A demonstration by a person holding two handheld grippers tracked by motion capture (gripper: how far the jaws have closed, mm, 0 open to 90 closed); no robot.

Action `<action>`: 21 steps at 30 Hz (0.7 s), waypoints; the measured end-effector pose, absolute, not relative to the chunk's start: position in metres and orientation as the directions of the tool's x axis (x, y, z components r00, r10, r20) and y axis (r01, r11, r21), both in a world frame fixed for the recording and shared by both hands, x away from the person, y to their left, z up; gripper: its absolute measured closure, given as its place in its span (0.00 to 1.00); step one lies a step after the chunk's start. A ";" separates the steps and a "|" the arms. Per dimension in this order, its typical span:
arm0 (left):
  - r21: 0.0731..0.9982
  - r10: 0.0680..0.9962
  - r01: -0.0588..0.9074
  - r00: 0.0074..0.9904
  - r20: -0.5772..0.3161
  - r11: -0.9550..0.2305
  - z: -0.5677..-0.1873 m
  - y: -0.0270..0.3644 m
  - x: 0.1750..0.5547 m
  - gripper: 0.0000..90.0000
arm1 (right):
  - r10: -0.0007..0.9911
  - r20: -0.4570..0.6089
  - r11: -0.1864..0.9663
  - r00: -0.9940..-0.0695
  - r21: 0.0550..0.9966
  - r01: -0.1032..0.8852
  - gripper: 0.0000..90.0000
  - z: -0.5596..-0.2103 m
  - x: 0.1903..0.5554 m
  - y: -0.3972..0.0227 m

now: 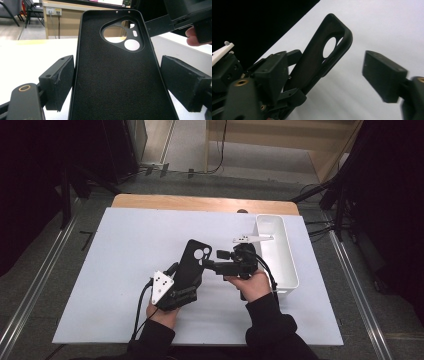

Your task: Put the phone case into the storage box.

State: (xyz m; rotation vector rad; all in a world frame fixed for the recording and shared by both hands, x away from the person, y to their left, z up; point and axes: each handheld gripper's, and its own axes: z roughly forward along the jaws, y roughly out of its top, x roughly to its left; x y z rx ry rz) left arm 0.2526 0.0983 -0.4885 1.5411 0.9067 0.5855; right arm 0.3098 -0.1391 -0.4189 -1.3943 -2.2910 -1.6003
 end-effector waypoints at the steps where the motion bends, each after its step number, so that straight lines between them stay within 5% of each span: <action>1: 0.976 0.813 0.217 0.568 -0.126 0.000 -0.489 0.098 0.252 0.15 | 0.646 0.471 0.074 -0.600 0.744 0.664 0.23 -0.420 0.311 -0.138; 21: 0.971 0.801 0.238 0.576 -0.163 0.026 -0.490 0.091 0.249 0.15 | 0.621 0.561 0.067 -0.547 0.657 0.751 0.43 -0.429 0.328 -0.128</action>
